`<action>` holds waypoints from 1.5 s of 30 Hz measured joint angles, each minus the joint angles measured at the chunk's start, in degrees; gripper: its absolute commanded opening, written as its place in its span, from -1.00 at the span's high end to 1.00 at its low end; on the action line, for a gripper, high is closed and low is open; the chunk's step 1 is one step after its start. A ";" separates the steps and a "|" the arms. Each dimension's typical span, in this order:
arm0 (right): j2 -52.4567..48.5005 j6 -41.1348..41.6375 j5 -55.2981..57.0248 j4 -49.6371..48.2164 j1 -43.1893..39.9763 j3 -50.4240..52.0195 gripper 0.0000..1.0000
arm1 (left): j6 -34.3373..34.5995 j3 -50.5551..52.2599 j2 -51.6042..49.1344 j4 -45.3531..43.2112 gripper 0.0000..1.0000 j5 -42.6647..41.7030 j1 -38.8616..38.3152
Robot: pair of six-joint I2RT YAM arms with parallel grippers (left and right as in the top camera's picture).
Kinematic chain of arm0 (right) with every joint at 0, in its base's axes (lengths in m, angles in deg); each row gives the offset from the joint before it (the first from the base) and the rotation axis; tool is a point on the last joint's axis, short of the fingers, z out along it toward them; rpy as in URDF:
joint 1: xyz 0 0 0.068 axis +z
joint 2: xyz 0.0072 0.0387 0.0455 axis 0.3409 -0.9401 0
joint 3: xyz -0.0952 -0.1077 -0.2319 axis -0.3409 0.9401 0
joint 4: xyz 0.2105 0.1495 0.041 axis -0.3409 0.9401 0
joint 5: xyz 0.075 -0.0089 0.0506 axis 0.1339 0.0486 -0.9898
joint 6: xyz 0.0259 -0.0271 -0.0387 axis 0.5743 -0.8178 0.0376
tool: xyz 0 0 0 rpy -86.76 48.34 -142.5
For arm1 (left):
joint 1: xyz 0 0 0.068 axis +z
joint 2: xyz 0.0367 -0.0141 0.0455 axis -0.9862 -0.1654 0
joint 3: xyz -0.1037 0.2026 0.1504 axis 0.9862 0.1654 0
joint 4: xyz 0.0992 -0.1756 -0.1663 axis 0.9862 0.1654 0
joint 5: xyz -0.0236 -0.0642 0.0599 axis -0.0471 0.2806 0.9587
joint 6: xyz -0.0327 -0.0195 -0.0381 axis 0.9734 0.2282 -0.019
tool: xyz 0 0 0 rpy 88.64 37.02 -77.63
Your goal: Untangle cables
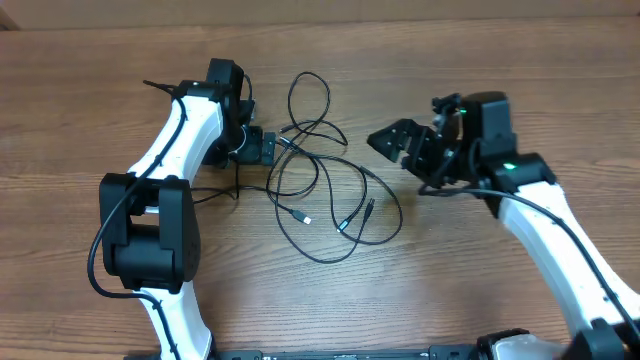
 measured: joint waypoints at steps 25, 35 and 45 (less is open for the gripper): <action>-22.27 15.52 3.98 -38.84 16.61 0.00 -1.00 | 8.44 0.00 0.00 -1.95 -1.00 5.95 5.33; -28.72 19.85 6.58 -47.43 19.82 0.00 -1.00 | 8.63 0.00 0.00 -1.49 -1.00 6.10 5.38; -33.53 24.15 11.56 -53.88 22.53 0.00 -0.55 | 10.84 0.00 0.00 -1.09 -0.99 6.12 7.61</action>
